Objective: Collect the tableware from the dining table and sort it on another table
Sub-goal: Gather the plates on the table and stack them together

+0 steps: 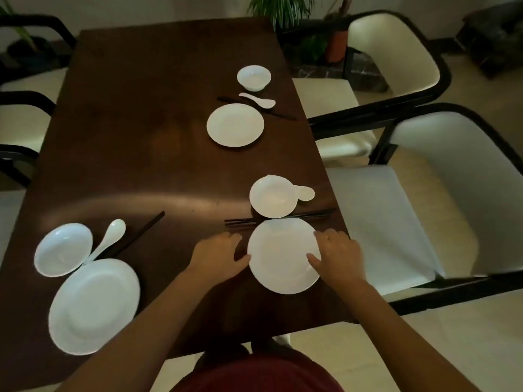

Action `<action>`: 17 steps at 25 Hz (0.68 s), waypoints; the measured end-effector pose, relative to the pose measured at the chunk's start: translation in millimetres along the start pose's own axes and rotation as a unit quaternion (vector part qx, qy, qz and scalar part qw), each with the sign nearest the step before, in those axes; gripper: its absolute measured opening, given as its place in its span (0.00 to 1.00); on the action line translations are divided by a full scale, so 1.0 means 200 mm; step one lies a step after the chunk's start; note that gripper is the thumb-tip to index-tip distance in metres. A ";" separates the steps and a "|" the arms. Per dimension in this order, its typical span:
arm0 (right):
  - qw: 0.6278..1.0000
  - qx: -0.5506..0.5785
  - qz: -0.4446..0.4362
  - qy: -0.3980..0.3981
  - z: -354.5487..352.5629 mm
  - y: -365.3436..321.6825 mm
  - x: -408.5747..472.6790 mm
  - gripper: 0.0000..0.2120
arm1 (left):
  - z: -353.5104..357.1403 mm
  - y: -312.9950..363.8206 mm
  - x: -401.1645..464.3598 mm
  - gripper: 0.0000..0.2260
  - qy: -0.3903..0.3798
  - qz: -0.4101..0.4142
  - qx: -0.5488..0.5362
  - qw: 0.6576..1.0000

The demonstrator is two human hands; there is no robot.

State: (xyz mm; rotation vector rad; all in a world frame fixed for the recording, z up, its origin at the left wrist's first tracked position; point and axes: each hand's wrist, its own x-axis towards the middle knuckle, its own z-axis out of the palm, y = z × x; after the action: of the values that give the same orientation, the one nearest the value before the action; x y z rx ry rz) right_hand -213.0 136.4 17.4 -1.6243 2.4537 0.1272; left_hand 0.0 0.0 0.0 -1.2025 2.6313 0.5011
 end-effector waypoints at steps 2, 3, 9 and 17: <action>0.998 0.038 0.037 -0.031 0.04 0.05 0.00 0.26 | 0.05 0.03 0.01 0.27 -0.039 -0.044 -0.015 0.998; 0.997 0.055 0.044 -0.040 0.07 0.07 -0.01 0.27 | 0.09 0.05 0.00 0.27 -0.050 -0.055 -0.020 0.997; 0.982 0.156 0.043 -0.096 0.15 0.09 0.03 0.23 | 0.16 0.14 0.02 0.23 -0.033 -0.086 -0.070 0.993; 0.898 0.408 0.103 -0.126 0.18 0.11 0.06 0.14 | 0.23 0.21 -0.07 0.19 0.002 -0.233 -0.406 0.884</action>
State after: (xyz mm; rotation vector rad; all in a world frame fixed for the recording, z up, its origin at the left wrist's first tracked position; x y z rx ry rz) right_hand -234.0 141.0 -20.3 -0.9106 2.0299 -0.5549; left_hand -21.2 54.1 -28.5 -1.9603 2.0086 1.5684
